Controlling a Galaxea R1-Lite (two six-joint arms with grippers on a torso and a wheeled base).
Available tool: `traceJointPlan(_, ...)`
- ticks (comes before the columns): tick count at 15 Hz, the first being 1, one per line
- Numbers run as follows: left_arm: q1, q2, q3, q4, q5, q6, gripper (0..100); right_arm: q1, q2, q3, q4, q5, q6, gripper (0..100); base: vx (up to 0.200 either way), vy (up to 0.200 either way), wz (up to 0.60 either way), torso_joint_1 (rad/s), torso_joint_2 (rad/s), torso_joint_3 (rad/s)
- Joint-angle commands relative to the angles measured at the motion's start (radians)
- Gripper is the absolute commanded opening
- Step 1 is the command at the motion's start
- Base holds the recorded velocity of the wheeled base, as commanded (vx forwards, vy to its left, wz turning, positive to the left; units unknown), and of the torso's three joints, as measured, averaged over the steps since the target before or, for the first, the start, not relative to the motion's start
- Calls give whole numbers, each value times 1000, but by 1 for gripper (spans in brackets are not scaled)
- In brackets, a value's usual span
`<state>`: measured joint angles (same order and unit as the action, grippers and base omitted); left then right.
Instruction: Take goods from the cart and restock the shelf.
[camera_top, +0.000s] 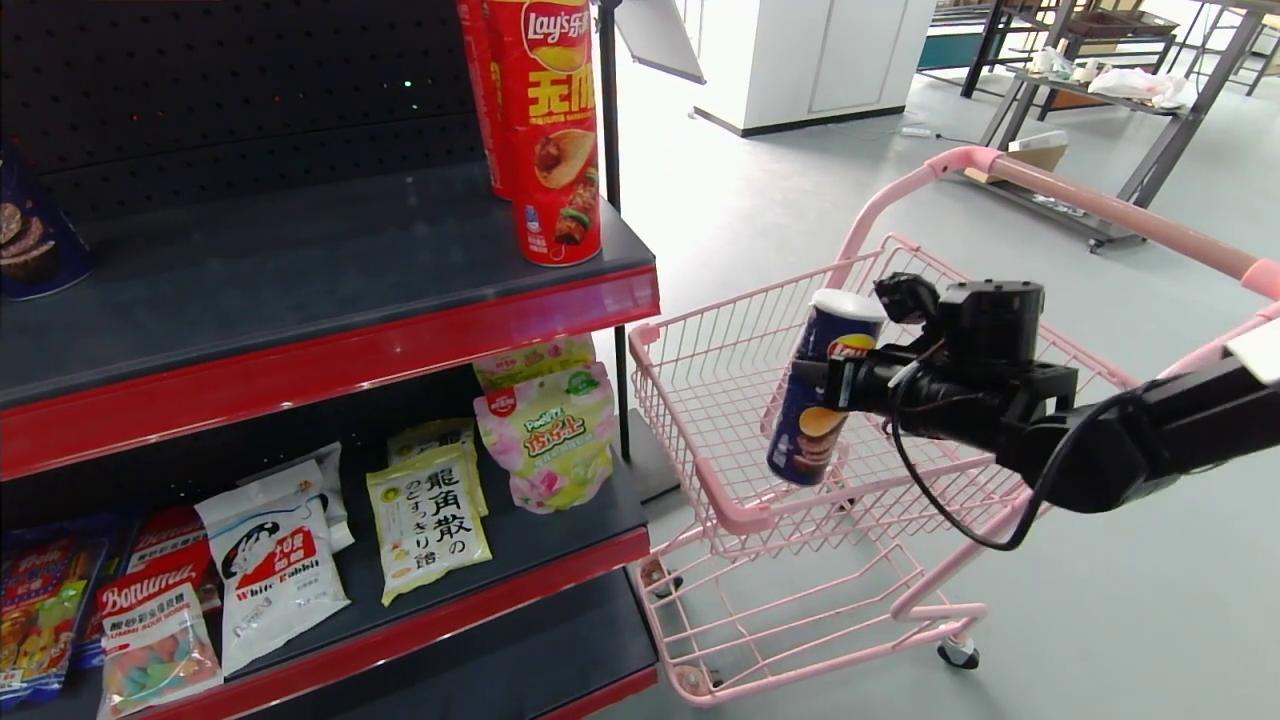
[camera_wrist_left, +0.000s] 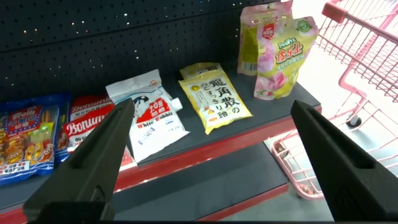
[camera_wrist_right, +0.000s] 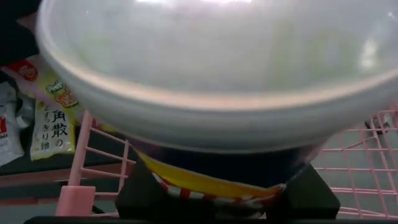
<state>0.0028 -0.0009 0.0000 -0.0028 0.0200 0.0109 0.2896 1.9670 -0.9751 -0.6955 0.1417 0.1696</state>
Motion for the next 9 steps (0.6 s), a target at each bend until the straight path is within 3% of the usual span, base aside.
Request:
traceJointPlan(1, 0, 1, 0, 0, 0, 0, 100, 6, -283, -129, 241, -5, -32, 0, 0, 0, 0, 0, 0, 0)
traceJointPlan(4, 0, 1, 0, 0, 1, 0, 100, 10, -519, -191, 584, -25, -94, 0, 0, 0, 0, 0, 0, 0)
traceJointPlan(5, 0, 1, 0, 0, 0, 0, 100, 11, -654, -206, 798, -27, -130, 0, 0, 0, 0, 0, 0, 0)
traceJointPlan(7, 0, 1, 0, 0, 0, 1, 100, 39, -780, -169, 935, -24, -156, 0, 0, 0, 0, 0, 0, 0)
traceJointPlan(9, 0, 1, 0, 0, 0, 8, 100, 56, -873, -93, 943, -88, -167, 0, 0, 0, 0, 0, 0, 0)
